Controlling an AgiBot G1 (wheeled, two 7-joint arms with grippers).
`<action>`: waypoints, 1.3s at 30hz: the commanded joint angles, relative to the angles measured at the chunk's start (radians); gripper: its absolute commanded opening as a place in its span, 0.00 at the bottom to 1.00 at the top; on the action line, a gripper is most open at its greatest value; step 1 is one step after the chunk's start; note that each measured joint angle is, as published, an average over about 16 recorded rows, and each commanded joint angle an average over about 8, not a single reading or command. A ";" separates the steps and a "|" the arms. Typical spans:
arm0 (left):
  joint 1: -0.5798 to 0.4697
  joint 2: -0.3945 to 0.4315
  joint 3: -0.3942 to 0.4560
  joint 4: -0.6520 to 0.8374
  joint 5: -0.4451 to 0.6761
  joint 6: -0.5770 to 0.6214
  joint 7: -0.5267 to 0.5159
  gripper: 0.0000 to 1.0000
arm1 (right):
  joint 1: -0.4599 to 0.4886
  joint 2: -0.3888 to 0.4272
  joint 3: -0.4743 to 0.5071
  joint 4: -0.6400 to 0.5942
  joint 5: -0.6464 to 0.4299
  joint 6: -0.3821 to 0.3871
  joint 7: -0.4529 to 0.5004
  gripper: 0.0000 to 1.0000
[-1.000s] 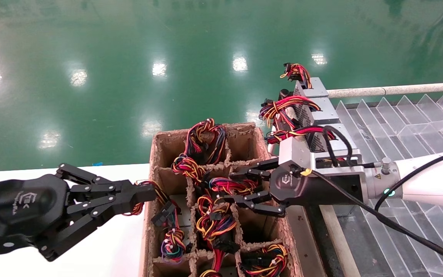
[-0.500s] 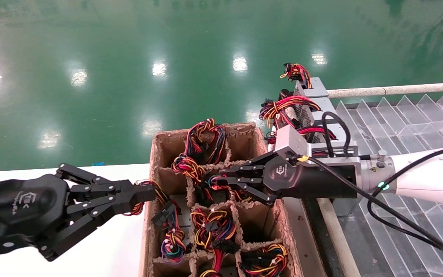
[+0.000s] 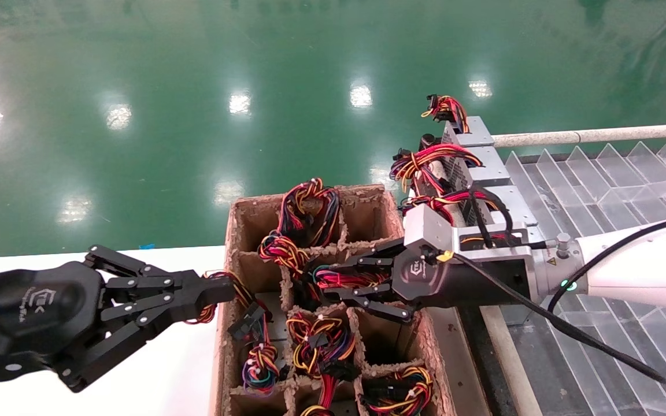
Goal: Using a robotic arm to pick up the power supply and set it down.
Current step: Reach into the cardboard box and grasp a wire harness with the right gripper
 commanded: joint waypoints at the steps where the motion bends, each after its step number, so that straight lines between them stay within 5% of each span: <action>1: 0.000 0.000 0.000 0.000 0.000 0.000 0.000 0.00 | 0.004 -0.001 -0.007 0.000 -0.005 0.001 -0.011 1.00; 3: 0.000 0.000 0.000 0.000 0.000 0.000 0.000 0.00 | 0.005 -0.001 -0.009 -0.005 -0.004 0.003 -0.020 0.89; 9: 0.000 0.000 0.000 0.000 0.000 0.000 0.000 0.00 | 0.008 -0.005 -0.009 -0.030 0.004 0.009 -0.040 0.14; 11: 0.000 0.000 0.000 0.000 0.000 0.000 0.000 0.00 | 0.009 -0.008 -0.009 -0.038 0.006 0.009 -0.046 0.00; 39: 0.000 0.000 0.000 0.000 0.000 0.000 0.000 0.00 | 0.058 -0.001 -0.031 -0.073 -0.018 0.023 -0.163 0.00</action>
